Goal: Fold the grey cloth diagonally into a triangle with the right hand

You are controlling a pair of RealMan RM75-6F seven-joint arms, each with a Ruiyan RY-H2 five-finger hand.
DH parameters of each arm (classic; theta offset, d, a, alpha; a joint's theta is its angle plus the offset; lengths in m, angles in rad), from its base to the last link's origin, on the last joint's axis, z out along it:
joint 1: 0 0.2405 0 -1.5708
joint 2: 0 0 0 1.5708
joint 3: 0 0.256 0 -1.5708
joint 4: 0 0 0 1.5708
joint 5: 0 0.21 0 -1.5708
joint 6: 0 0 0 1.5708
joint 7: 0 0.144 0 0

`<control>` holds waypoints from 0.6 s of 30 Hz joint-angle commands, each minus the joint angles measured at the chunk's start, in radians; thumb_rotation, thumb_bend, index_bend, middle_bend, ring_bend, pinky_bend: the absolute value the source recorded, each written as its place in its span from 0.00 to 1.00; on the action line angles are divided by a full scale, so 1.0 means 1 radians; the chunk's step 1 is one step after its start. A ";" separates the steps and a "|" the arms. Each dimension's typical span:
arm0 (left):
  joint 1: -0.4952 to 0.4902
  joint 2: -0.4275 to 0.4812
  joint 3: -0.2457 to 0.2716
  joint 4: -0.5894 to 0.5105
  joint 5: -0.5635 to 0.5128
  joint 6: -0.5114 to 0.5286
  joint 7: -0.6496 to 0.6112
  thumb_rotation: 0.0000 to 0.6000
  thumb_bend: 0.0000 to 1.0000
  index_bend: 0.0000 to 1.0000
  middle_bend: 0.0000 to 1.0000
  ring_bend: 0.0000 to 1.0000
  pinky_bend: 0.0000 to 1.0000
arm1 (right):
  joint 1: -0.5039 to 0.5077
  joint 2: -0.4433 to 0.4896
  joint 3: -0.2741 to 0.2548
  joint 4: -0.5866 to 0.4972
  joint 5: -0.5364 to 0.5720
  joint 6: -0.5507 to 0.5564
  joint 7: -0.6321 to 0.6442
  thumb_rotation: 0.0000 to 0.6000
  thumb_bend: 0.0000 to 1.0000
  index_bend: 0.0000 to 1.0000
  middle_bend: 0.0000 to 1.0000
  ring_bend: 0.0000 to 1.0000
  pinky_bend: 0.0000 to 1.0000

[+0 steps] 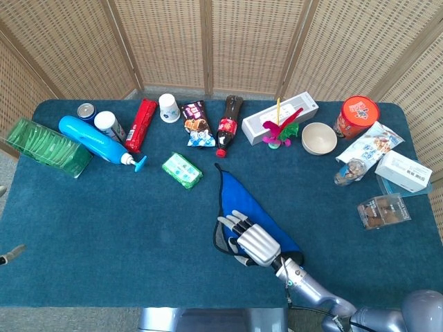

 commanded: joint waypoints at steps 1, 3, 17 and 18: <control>0.000 -0.001 0.000 -0.001 0.000 0.000 0.002 1.00 0.21 0.05 0.00 0.00 0.00 | 0.002 -0.003 -0.001 0.000 -0.004 0.000 -0.005 1.00 0.54 0.80 0.00 0.00 0.00; 0.000 -0.002 0.000 -0.001 0.001 0.000 0.006 1.00 0.21 0.05 0.00 0.00 0.00 | 0.003 -0.005 -0.001 0.001 -0.005 -0.002 -0.011 1.00 0.55 0.80 0.00 0.00 0.00; 0.001 -0.002 0.001 -0.002 0.000 0.002 0.008 1.00 0.21 0.05 0.00 0.00 0.00 | 0.013 -0.040 0.035 0.001 0.041 -0.030 -0.033 1.00 0.55 0.80 0.00 0.00 0.00; 0.001 -0.002 0.001 -0.002 0.000 0.001 0.007 1.00 0.21 0.05 0.00 0.00 0.00 | 0.014 -0.041 0.036 0.004 0.044 -0.033 -0.034 1.00 0.55 0.80 0.00 0.00 0.00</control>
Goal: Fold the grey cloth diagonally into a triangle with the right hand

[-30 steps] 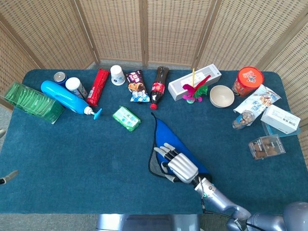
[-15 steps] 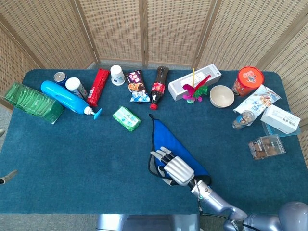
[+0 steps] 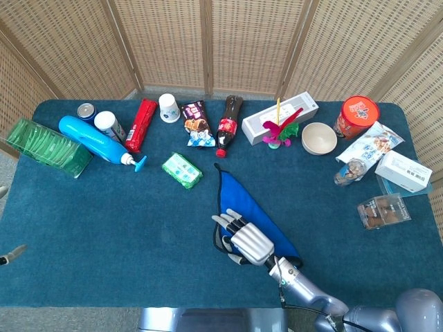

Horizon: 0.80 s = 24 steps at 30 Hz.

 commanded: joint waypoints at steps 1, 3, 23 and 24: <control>0.000 0.000 -0.001 0.001 -0.002 0.000 -0.003 1.00 0.21 0.05 0.00 0.00 0.00 | 0.001 -0.005 0.004 0.008 0.009 -0.008 0.000 1.00 0.55 0.80 0.00 0.00 0.00; -0.001 0.001 -0.001 0.002 -0.003 -0.001 -0.005 1.00 0.21 0.05 0.00 0.00 0.00 | 0.001 -0.004 0.003 0.008 0.012 -0.010 0.003 1.00 0.54 0.79 0.00 0.00 0.00; -0.002 0.001 0.001 0.000 0.002 -0.004 0.000 1.00 0.21 0.05 0.00 0.00 0.00 | 0.030 0.065 -0.031 -0.046 -0.041 -0.017 0.082 0.13 0.15 0.42 0.00 0.00 0.00; -0.002 0.001 0.001 -0.001 0.001 -0.004 0.000 1.00 0.21 0.05 0.00 0.00 0.00 | 0.030 0.065 -0.031 -0.041 -0.041 -0.015 0.084 0.14 0.16 0.42 0.00 0.00 0.00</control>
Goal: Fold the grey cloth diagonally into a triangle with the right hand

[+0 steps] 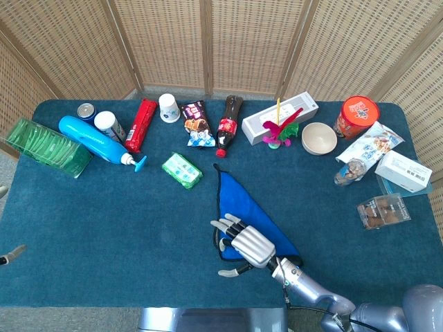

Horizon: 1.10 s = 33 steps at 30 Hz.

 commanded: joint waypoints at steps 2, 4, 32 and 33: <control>0.000 0.000 0.000 -0.001 -0.002 0.000 0.001 1.00 0.21 0.05 0.00 0.00 0.00 | -0.001 -0.002 -0.001 0.017 -0.001 0.006 0.010 0.13 0.16 0.43 0.00 0.00 0.00; 0.000 0.000 -0.001 -0.001 -0.002 0.000 0.001 1.00 0.21 0.05 0.00 0.00 0.00 | -0.003 -0.002 0.000 0.027 -0.001 0.011 0.017 0.13 0.16 0.43 0.00 0.00 0.00; -0.017 0.000 0.001 -0.007 -0.010 -0.034 0.009 1.00 0.21 0.05 0.00 0.00 0.00 | -0.191 0.140 0.106 0.221 0.111 0.343 0.176 0.78 0.08 0.26 0.00 0.00 0.00; -0.018 0.000 0.001 -0.008 -0.009 -0.035 0.009 1.00 0.21 0.05 0.00 0.00 0.00 | -0.199 0.144 0.110 0.219 0.119 0.349 0.175 0.80 0.08 0.24 0.00 0.00 0.00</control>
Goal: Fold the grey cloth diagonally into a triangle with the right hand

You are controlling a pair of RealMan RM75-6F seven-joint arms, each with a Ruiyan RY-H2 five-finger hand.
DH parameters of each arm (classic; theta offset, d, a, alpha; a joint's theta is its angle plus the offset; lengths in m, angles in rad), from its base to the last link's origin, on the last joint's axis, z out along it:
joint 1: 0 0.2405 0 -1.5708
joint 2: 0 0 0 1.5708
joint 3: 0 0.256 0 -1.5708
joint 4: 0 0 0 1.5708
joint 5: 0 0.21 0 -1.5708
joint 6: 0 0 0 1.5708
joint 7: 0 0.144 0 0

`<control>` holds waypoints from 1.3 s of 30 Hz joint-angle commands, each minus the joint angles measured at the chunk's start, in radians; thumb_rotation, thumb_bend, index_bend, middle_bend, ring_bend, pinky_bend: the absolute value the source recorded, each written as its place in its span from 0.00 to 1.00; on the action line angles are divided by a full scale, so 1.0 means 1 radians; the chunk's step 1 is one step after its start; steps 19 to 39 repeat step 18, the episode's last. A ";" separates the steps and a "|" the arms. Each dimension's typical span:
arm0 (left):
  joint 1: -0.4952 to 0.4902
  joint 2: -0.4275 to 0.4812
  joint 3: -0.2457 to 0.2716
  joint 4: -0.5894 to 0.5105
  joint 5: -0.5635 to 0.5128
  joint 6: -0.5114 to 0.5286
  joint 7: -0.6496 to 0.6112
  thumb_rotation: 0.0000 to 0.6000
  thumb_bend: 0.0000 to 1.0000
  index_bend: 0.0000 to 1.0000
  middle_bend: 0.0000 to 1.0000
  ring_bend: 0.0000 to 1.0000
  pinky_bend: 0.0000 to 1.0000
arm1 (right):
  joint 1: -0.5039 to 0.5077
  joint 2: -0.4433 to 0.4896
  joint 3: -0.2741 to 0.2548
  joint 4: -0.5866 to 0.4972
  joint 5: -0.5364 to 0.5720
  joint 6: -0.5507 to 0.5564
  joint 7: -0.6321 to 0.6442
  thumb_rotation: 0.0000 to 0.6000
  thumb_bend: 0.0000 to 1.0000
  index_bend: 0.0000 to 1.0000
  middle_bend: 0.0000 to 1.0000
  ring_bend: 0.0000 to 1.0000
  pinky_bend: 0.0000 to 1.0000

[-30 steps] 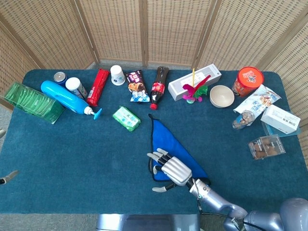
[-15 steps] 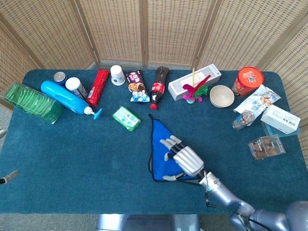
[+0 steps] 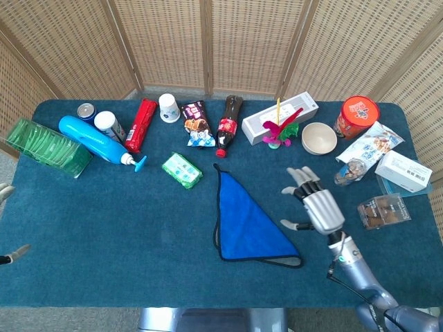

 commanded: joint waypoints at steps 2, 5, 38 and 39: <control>-0.002 -0.001 0.001 0.000 0.001 -0.003 0.001 1.00 0.21 0.05 0.00 0.00 0.00 | -0.048 0.024 0.023 -0.009 0.050 0.036 -0.008 0.84 0.06 0.18 0.00 0.00 0.00; -0.004 -0.001 0.001 0.001 -0.002 -0.009 0.002 1.00 0.21 0.05 0.00 0.00 0.00 | -0.078 0.038 0.037 -0.021 0.086 0.055 -0.040 0.86 0.04 0.15 0.00 0.00 0.00; -0.014 -0.008 0.000 -0.001 -0.008 -0.026 0.016 1.00 0.21 0.05 0.00 0.00 0.00 | -0.217 0.089 0.080 -0.042 0.183 0.160 -0.007 1.00 0.00 0.14 0.00 0.00 0.00; -0.014 -0.008 0.000 -0.001 -0.008 -0.026 0.016 1.00 0.21 0.05 0.00 0.00 0.00 | -0.217 0.089 0.080 -0.042 0.183 0.160 -0.007 1.00 0.00 0.14 0.00 0.00 0.00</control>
